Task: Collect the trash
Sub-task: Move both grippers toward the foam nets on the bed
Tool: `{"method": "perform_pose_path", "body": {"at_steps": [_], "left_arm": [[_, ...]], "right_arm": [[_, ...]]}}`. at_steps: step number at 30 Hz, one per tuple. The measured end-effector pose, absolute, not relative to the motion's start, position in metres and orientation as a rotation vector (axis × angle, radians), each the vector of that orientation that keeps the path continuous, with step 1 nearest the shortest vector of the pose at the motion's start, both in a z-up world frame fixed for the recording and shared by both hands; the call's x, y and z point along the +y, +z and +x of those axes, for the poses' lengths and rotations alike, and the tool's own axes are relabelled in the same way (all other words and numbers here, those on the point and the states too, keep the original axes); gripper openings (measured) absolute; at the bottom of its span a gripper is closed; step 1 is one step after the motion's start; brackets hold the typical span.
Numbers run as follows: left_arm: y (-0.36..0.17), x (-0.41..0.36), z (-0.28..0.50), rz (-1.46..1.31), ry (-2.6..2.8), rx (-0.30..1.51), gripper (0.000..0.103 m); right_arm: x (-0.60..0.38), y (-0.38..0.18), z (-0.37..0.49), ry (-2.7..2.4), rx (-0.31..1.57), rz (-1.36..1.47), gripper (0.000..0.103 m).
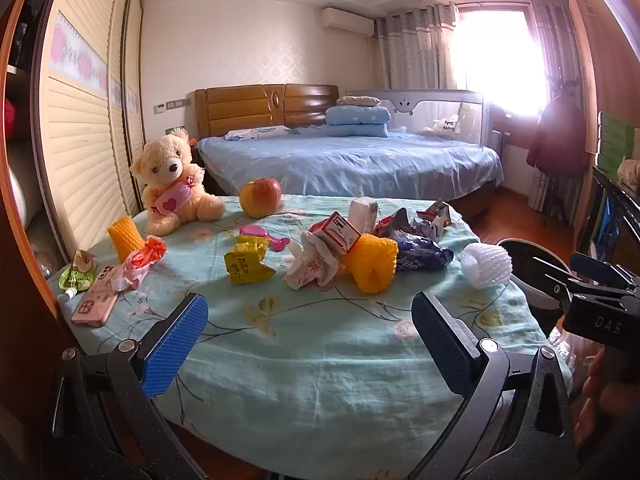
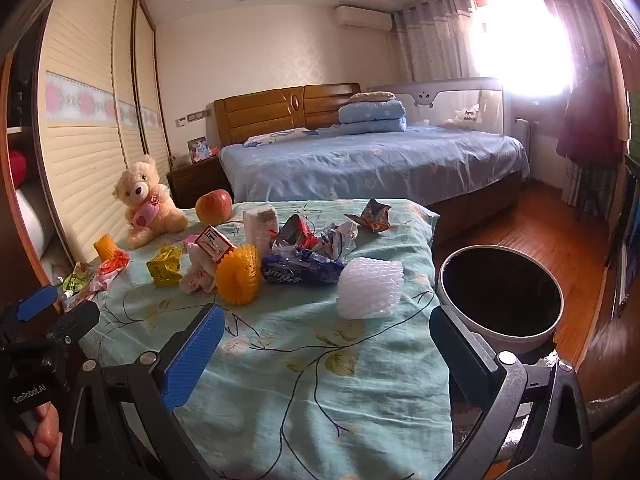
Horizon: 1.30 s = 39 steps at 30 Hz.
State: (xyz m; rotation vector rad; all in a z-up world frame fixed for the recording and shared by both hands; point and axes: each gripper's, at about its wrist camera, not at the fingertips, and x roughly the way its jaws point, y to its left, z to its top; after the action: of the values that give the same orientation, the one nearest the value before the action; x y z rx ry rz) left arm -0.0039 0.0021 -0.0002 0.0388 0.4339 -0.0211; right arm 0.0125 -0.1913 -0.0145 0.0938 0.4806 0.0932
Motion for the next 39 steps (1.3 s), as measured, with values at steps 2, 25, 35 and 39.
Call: {"method": "perform_pose_path", "body": {"at_steps": [2, 25, 35, 39], "left_arm": [[-0.0006, 0.0019, -0.004, 0.039, -0.021, 0.434, 0.103], [-0.0023, 0.0028, -0.0035, 0.034, -0.019, 0.43, 0.103], [-0.0016, 0.0013, -0.0034, 0.036, -0.02, 0.429, 0.103], [-0.0017, -0.0001, -0.0025, 0.034, -0.02, 0.43, 0.103]], "right_arm": [[-0.1898, -0.0142, 0.0124, 0.096, 0.481, 0.091, 0.103], [-0.1859, -0.0113, 0.0119, 0.107, 0.477, 0.092, 0.103], [-0.1843, -0.0103, 0.0122, 0.114, 0.478, 0.091, 0.103], [-0.1844, -0.0103, 0.0123, 0.116, 0.478, 0.092, 0.103]]}}
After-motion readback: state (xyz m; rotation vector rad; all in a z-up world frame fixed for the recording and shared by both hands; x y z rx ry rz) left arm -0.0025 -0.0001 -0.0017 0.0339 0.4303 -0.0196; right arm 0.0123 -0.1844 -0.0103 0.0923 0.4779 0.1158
